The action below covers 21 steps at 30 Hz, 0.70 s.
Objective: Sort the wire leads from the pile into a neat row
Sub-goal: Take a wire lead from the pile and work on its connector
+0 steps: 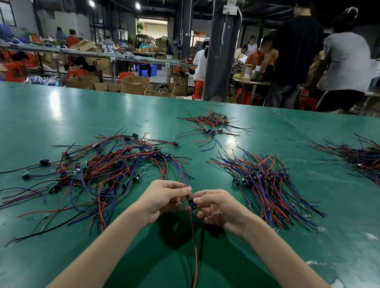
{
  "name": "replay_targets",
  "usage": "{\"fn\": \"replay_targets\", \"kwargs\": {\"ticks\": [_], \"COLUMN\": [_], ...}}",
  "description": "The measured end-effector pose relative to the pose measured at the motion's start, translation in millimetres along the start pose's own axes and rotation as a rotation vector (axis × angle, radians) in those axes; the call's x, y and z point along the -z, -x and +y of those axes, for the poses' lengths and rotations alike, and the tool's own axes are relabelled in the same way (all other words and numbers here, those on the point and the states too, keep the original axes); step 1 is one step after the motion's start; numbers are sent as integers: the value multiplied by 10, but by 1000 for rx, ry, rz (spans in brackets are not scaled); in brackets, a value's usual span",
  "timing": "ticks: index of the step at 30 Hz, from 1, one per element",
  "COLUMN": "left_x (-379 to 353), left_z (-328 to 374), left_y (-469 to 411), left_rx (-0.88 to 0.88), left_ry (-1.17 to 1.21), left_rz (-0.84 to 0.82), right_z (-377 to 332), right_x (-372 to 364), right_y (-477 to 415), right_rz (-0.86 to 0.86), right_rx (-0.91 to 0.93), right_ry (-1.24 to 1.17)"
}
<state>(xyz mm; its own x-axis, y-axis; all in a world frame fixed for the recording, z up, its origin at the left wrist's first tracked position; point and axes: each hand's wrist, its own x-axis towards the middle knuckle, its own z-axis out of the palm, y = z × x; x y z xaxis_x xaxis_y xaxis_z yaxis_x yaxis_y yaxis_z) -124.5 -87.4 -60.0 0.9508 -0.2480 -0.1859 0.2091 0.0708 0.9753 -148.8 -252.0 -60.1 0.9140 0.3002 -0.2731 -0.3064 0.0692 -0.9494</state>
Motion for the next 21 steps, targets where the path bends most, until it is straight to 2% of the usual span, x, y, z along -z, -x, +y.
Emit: {"fn": "replay_targets", "kwargs": {"ticks": [4, 10, 15, 21], "left_x": [-16, -45, -40, -58], "left_z": [2, -28, -56, -36], "left_y": [2, -10, -31, -18], "left_rx": [-39, -86, -140, -145], "left_ry": [60, 29, -30, 12], "left_rz": [-24, -16, 39, 2], "right_z": [-6, -4, 18, 36], "right_x": [-19, -36, -68, -61], "right_y": [-4, 20, 12, -2], "right_rz": [15, 85, 175, 167], "right_rx": [-37, 98, 211, 178], "right_ry": [-18, 69, 246, 218]}}
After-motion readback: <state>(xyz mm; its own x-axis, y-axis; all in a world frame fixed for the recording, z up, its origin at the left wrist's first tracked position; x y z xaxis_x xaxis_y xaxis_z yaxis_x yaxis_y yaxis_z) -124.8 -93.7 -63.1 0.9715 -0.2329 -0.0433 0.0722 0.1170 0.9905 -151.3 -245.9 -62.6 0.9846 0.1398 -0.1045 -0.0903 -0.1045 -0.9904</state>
